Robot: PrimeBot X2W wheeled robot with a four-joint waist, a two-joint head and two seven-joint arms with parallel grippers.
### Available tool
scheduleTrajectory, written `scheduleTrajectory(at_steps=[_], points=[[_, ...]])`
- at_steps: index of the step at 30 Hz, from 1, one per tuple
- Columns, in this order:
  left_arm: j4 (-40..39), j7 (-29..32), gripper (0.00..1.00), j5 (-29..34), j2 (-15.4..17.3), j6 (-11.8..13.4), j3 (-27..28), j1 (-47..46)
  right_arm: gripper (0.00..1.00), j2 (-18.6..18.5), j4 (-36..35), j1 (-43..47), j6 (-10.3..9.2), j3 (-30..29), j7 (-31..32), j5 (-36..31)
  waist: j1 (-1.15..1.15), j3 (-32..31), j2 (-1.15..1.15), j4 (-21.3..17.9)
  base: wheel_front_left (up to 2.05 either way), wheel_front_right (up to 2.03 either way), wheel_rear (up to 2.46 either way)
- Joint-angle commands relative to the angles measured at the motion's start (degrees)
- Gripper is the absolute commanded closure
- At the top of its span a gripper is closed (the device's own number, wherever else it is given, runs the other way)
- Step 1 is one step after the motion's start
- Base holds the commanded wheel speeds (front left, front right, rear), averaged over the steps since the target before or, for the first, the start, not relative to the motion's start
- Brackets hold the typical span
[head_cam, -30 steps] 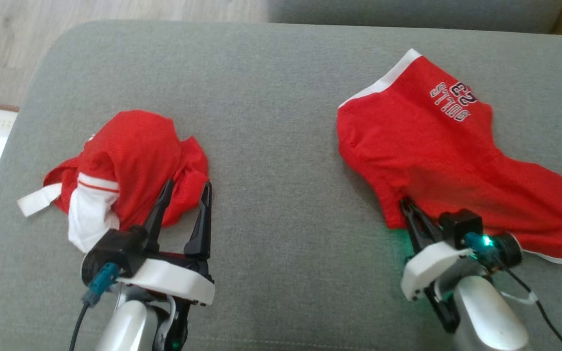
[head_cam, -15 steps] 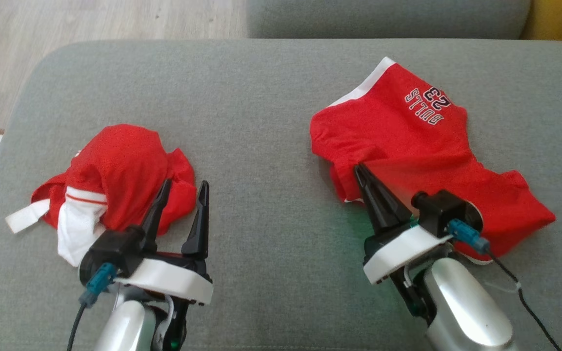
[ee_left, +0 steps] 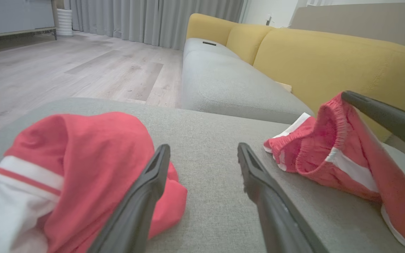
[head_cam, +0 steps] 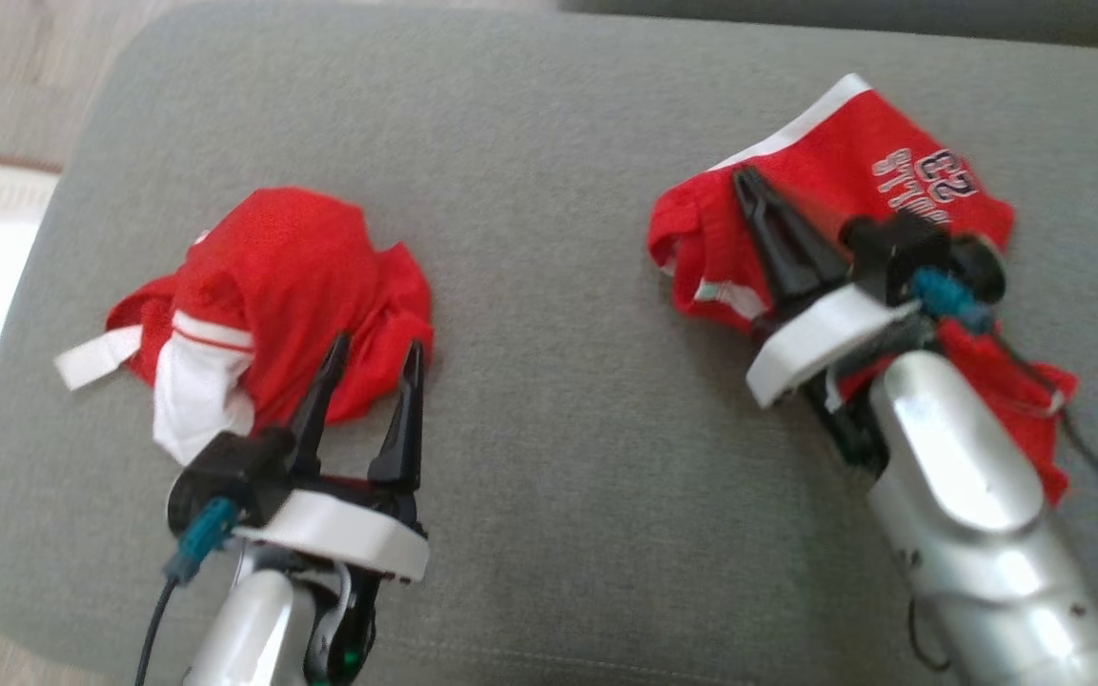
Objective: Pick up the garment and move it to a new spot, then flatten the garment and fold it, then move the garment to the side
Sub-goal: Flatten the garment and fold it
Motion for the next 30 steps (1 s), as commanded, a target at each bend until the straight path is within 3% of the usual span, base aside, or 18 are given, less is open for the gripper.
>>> scheduleTrajectory(at_steps=[1, 10, 11, 12, 17, 22, 26, 30], points=[[-2.27, -0.33, 0.00, -0.64, 0.07, -0.10, 1.15, -3.07, 1.00, 0.01, -0.50, -2.69, -0.05, 0.62, 0.00, -0.07, 0.00, 1.26, 0.00, 1.36, 0.00, 0.00, 0.00], [-1.87, -0.33, 0.00, -0.86, 0.07, 0.21, 0.12, -4.48, 1.00, -2.28, 16.08, -10.43, -0.05, -0.15, -0.04, -0.94, 0.00, 2.99, 0.00, 1.55, 0.00, 0.00, 0.00], [-1.72, -0.33, 0.00, -0.76, 0.07, 0.19, 0.18, -4.61, 0.67, -2.32, 18.06, -10.98, -0.05, -0.50, 0.05, -1.72, 0.00, 2.95, 0.00, 1.14, 0.00, 0.00, 0.00], [-1.58, -0.33, 0.00, -0.68, 0.07, 0.14, 0.17, -4.77, 0.00, -2.17, 19.73, -11.50, -0.05, -1.05, -0.14, -2.20, 0.00, 2.92, 0.00, 0.82, 0.00, 0.00, 0.00], [-1.18, -0.33, 0.00, -0.37, 0.07, 0.01, 0.45, -5.27, 0.00, -0.95, 25.03, -13.18, -0.05, -2.00, -2.53, -4.07, 0.00, 1.92, 0.00, -1.44, 0.00, 0.00, 0.00], [-0.98, -0.33, 0.00, -0.11, 0.07, -0.04, 1.06, -5.12, 0.00, -0.21, 26.05, -13.02, -0.05, -2.93, -5.50, -3.87, 0.00, 0.41, 0.00, -3.47, 0.00, 0.00, 0.00], [-0.93, -0.33, 0.00, 0.31, 0.07, -0.20, 2.08, -4.65, 0.00, 0.15, 23.84, -10.83, -0.05, -4.01, -7.49, -2.68, 0.00, -1.16, 0.00, -5.92, 0.00, 0.00, 0.00], [-1.33, -0.33, 0.00, 0.44, 0.07, -0.27, 3.53, -3.69, 0.00, 0.20, 15.60, -4.15, -0.05, -7.54, -8.39, -0.16, 0.00, -3.38, 0.00, -9.10, 0.00, 0.00, 0.00]])
